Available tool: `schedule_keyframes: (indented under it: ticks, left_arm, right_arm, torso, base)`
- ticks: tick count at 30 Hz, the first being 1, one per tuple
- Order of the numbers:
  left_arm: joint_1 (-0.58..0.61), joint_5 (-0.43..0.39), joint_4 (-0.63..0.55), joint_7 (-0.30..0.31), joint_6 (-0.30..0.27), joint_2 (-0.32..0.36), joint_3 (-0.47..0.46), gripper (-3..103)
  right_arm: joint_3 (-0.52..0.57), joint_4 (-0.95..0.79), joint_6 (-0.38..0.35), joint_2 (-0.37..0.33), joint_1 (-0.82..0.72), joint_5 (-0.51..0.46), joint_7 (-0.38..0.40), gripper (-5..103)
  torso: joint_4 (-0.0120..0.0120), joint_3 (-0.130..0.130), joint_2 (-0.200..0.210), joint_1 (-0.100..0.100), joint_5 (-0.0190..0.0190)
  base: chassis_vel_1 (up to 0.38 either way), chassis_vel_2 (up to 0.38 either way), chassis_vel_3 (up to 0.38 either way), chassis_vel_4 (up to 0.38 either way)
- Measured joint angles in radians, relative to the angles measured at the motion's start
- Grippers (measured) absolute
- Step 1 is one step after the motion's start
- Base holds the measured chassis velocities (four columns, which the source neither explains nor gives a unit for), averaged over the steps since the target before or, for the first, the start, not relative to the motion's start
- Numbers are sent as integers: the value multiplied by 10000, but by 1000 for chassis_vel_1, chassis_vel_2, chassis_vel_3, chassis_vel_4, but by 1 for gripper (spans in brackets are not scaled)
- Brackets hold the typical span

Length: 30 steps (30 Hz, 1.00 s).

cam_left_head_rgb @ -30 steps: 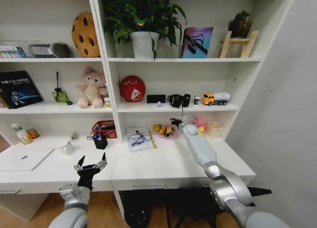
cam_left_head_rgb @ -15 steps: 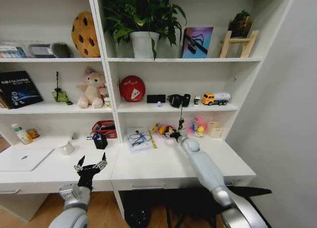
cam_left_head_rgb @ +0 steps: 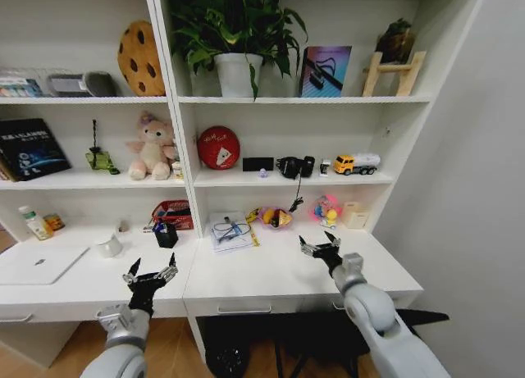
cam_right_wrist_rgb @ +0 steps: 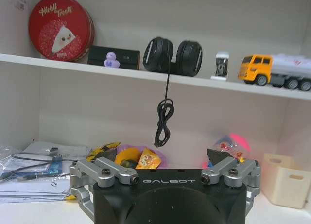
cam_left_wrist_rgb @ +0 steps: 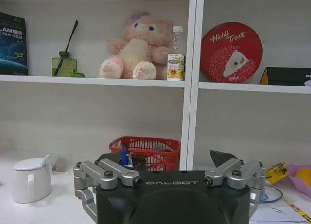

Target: Organize the objects on the table.

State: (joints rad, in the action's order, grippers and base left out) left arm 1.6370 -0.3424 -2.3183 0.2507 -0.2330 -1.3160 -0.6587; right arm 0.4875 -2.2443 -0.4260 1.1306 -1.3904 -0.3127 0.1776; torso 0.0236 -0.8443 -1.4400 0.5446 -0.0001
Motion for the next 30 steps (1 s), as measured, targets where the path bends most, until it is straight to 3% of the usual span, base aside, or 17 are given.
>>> schedule_keyframes:
  ticks: [4,13,30]
  left_arm:
    - [0,0,0,-1,0,0,0,100]
    - [0,0,0,-2,1,-1,0,100]
    - [0,0,0,9,2,-1,-3,100]
  right_arm:
    - [-192,-718,116,422,-755,972,279,100]
    - [-611,-929,116,721,-937,1818,36,100]
    - [-772,-1047,185,900,-1268,2099,-217,100]
  torso:
    - [-2,-1,1,3,1]
    - [-2,-1,1,3,1]
    - [-2,-2,2,4,0]
  base:
    - [20,6,-12,-2]
    - [151,60,-132,-60]
    - [300,250,-315,-228]
